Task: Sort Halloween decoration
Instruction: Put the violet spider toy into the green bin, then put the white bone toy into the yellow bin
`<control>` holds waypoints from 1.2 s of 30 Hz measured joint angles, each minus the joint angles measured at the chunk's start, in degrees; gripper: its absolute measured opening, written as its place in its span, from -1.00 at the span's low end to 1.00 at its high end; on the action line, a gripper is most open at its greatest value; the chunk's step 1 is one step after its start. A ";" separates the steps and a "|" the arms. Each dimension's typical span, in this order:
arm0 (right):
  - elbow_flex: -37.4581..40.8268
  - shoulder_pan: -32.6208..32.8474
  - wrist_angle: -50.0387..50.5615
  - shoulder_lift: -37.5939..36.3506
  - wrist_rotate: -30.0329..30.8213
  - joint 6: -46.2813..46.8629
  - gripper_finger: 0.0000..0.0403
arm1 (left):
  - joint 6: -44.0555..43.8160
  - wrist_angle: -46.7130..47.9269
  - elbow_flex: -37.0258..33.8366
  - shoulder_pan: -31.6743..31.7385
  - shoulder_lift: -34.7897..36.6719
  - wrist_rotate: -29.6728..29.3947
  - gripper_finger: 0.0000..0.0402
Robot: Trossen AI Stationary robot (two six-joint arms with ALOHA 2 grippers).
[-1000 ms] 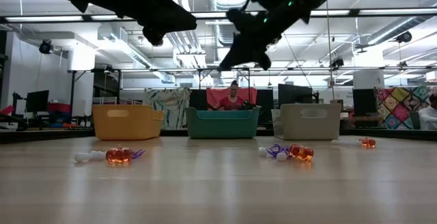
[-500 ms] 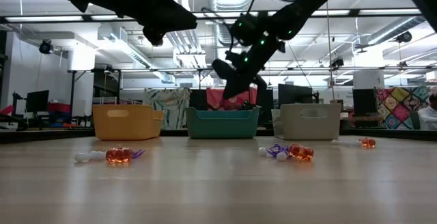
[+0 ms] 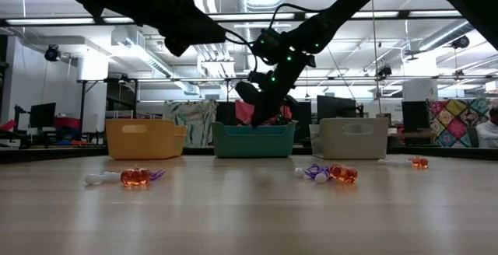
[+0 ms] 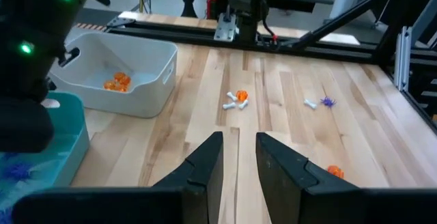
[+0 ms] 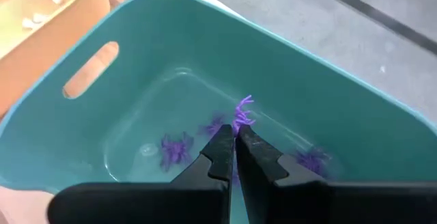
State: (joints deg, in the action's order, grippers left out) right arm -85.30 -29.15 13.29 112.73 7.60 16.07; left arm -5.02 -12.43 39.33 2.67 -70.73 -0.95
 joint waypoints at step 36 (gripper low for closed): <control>1.05 14.32 16.23 -12.72 -0.07 -4.22 -0.67 | -9.48 18.90 -0.05 -5.71 -1.76 0.15 -0.65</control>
State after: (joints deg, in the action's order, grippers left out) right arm -84.25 -14.83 29.52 100.00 7.53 11.86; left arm -14.49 6.47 39.29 -3.03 -72.49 -0.80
